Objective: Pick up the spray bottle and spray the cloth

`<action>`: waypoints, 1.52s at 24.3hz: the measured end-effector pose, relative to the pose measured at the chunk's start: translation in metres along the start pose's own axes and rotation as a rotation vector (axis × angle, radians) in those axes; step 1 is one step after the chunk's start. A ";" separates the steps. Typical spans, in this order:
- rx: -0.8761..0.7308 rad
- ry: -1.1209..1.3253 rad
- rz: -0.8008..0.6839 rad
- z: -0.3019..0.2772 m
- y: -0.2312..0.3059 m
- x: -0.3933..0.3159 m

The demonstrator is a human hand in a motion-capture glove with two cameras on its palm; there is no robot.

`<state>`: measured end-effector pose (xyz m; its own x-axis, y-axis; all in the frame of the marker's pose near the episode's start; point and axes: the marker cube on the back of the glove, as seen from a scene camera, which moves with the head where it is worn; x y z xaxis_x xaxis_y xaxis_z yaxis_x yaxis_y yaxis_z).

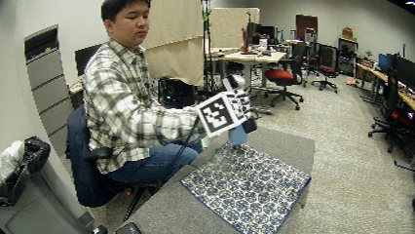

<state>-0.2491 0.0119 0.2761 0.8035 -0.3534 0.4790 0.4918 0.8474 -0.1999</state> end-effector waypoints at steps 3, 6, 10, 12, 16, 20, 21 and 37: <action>-0.047 -0.042 -0.009 0.035 -0.002 0.013; -0.104 -0.020 -0.030 0.067 -0.002 0.028; -0.156 -0.037 -0.005 0.095 0.003 0.050; -0.160 -0.048 0.010 0.104 0.004 0.058; -0.169 -0.060 0.009 0.113 0.005 0.067; -0.198 -0.059 -0.006 0.115 0.006 0.068; -0.201 -0.060 -0.007 0.115 0.005 0.068; -0.322 0.010 0.062 0.099 0.010 0.067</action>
<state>-0.2236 0.0358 0.3909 0.8376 -0.3106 0.4494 0.5216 0.6992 -0.4889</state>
